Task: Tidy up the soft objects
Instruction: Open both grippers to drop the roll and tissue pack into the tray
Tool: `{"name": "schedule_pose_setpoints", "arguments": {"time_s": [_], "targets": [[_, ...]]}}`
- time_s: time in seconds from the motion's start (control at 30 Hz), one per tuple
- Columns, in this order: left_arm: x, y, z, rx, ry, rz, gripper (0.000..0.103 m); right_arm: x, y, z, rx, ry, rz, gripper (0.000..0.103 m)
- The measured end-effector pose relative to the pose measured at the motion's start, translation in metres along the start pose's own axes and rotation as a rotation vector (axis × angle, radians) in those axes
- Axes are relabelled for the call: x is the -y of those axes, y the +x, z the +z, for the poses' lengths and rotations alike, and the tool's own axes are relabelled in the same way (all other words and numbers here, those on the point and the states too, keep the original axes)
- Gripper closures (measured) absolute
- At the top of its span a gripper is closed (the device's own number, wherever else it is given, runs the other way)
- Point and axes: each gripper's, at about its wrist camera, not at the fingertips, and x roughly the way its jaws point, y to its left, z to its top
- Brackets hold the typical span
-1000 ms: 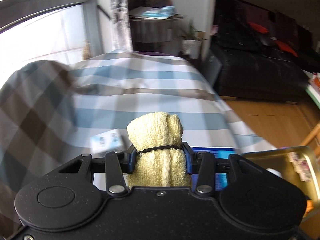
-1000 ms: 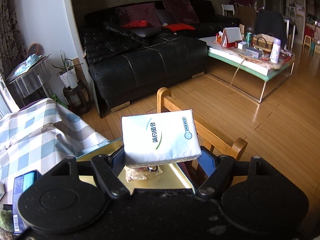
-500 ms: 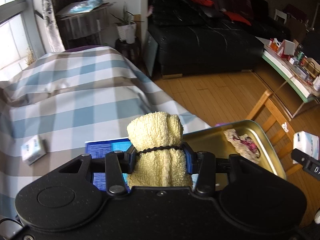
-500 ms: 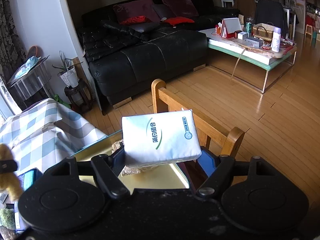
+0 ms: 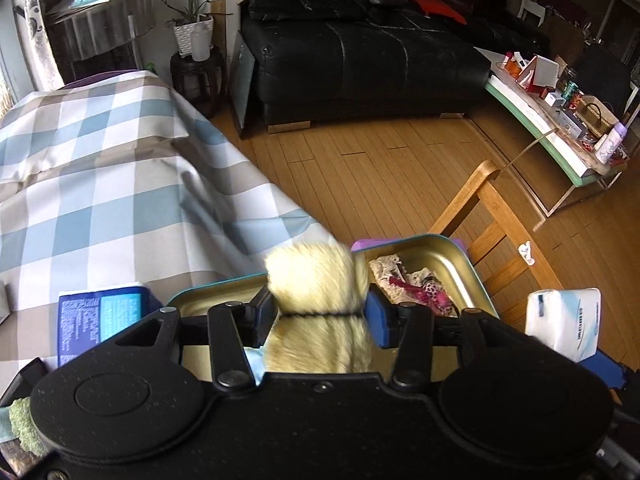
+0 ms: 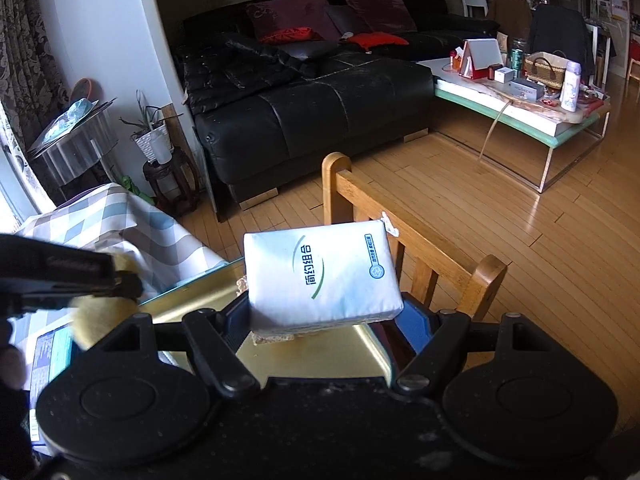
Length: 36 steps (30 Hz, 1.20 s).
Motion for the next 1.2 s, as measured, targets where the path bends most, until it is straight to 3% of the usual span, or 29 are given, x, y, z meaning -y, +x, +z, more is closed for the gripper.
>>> {"name": "schedule_pose_setpoints", "arguments": {"time_s": [0.1, 0.13, 0.67, 1.2], "targets": [[0.003, -0.002, 0.001, 0.019, 0.006, 0.004, 0.043, -0.005, 0.0, -0.001, 0.004, -0.019, 0.019, 0.026], [0.003, -0.002, 0.001, 0.023, 0.008, 0.007, 0.042, -0.006, 0.0, -0.001, 0.006, -0.024, 0.023, 0.021], [-0.015, -0.02, -0.017, 0.024, 0.002, 0.105, 0.041, -0.002, 0.001, -0.002, -0.013, -0.012, -0.003, 0.02], [-0.05, -0.044, -0.047, -0.015, -0.08, 0.137, 0.039, -0.016, -0.003, -0.008, -0.038, -0.048, 0.029, 0.02]]}}
